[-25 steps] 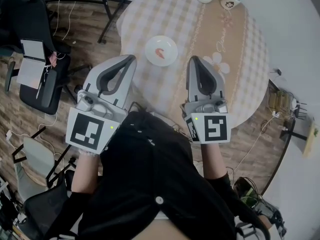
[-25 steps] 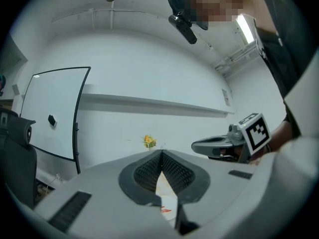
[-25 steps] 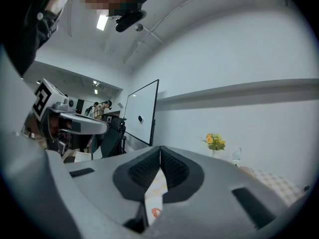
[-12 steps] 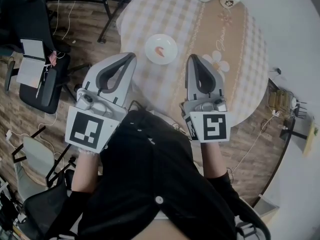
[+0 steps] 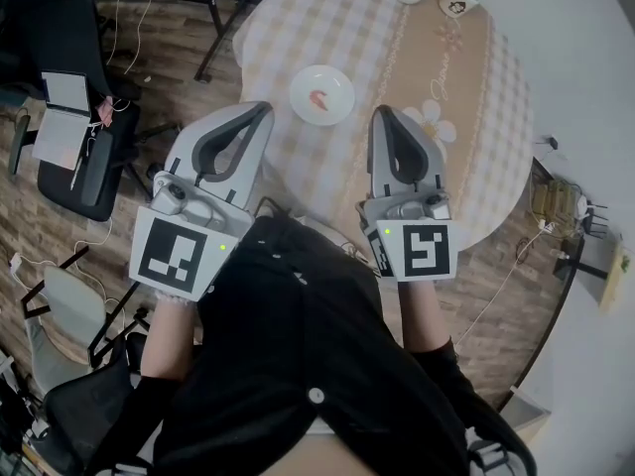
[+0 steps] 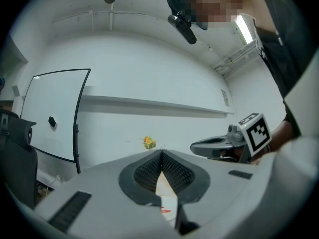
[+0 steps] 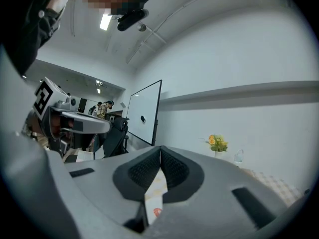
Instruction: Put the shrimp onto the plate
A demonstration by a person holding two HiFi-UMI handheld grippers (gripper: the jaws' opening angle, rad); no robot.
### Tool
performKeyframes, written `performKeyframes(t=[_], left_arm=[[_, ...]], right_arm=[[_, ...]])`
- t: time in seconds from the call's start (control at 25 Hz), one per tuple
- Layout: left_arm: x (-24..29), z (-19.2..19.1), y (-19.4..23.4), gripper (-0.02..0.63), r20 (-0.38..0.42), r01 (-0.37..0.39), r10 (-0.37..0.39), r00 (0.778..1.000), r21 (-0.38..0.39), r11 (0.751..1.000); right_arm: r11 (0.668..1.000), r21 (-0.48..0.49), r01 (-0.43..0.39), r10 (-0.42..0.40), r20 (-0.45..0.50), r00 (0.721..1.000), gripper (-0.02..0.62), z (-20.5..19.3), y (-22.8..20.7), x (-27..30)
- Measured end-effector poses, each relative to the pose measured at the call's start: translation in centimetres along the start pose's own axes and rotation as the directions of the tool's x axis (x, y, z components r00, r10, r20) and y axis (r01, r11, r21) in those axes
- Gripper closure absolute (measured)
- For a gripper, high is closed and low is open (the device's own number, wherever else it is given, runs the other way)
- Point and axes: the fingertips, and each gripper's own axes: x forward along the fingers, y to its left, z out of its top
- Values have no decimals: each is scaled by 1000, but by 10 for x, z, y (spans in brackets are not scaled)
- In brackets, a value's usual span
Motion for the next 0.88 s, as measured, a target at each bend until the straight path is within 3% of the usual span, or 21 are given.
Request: performKeyframes(t=[0.88], left_arm=[[0,-4,1,603,-4,6,-6,1000,-4,1000]], right_arm=[[1000,-2,-11,11,-13,1000,593,-5,6,3]])
